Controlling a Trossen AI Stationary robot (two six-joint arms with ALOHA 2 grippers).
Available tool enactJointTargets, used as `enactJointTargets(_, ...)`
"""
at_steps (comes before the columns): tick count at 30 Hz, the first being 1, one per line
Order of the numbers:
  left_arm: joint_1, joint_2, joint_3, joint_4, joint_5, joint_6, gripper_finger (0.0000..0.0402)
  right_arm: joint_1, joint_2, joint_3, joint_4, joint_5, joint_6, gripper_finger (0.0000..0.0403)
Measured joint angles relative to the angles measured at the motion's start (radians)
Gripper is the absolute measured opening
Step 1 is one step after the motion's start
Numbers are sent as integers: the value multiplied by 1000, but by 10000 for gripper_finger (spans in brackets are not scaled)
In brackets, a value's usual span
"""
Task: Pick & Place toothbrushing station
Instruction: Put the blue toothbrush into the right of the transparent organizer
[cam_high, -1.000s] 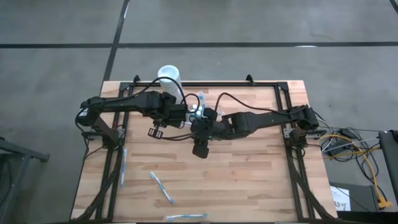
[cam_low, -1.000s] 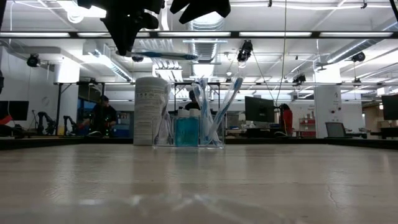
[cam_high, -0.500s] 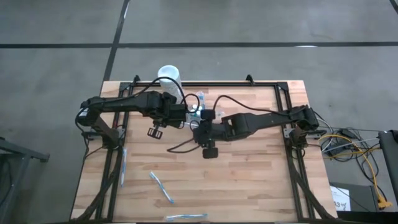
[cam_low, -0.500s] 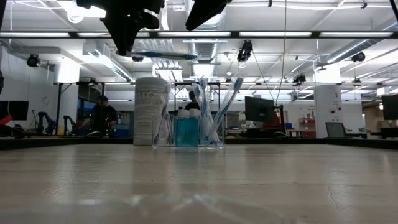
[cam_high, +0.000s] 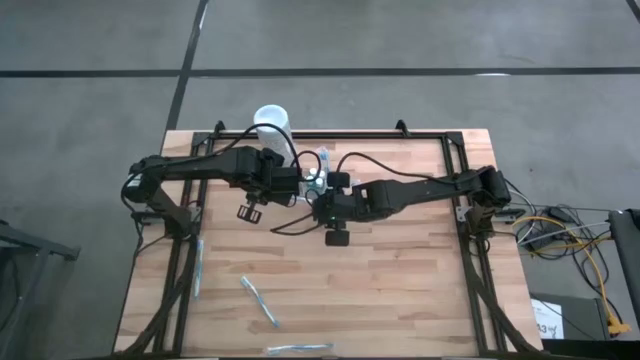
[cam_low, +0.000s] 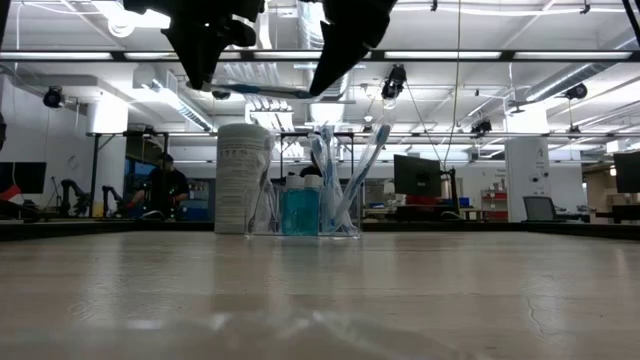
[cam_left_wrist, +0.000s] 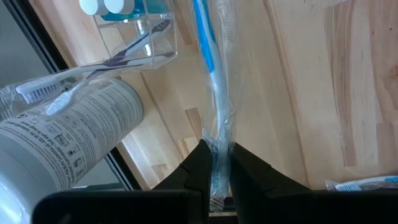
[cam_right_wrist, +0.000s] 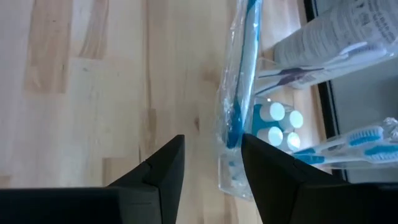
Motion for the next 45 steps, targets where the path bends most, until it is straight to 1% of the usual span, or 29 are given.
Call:
enactJointTargets(9, 0, 0, 0, 0, 0, 1, 46, -2, 0, -47, 121, 19, -45, 141)
enactJointTargets(17, 0, 0, 0, 0, 0, 1, 46, -20, 0, -58, 118, 43, -45, 143)
enactJointTargets(38, 0, 0, 0, 0, 0, 4, 46, -57, 0, -66, 119, 42, -49, 137)
enactJointTargets(42, 0, 0, 0, 0, 0, 4, 46, -57, 0, -67, 118, 42, -49, 122)
enactJointTargets(45, 0, 0, 0, 0, -1, 6, 46, -56, 0, -67, 118, 40, -52, 96)
